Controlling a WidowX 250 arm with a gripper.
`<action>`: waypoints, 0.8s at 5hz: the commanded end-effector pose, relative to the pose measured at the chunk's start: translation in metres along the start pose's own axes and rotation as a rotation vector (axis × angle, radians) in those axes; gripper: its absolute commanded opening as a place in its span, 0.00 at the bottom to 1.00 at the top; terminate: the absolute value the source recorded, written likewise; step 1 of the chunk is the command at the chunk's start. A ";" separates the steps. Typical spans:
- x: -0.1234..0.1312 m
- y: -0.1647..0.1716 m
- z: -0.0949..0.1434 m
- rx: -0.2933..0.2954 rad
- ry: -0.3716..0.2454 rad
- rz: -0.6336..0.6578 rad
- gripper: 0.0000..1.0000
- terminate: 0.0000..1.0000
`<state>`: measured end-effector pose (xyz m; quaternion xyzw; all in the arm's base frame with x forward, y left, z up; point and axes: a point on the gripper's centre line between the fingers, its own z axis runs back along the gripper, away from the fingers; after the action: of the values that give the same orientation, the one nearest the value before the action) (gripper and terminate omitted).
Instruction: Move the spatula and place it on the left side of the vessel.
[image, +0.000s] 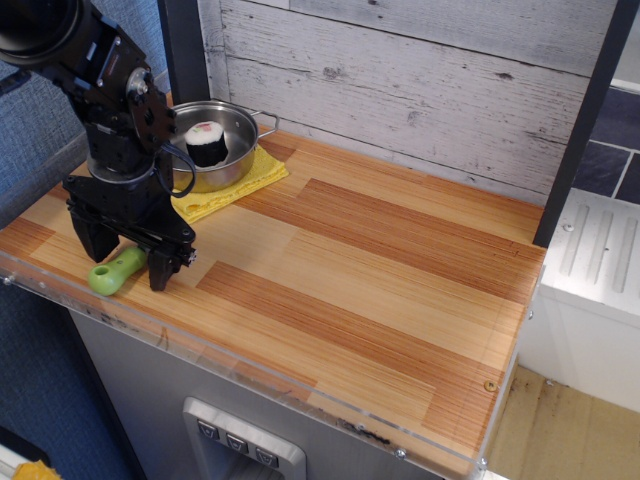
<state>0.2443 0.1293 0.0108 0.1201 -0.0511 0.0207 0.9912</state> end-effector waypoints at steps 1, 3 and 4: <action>-0.011 0.010 -0.007 0.041 0.018 0.004 0.00 0.00; -0.009 0.008 -0.004 -0.015 0.010 0.016 0.00 0.00; -0.002 0.001 0.007 -0.060 -0.024 0.025 0.00 0.00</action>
<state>0.2395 0.1249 0.0085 0.0824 -0.0501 0.0349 0.9947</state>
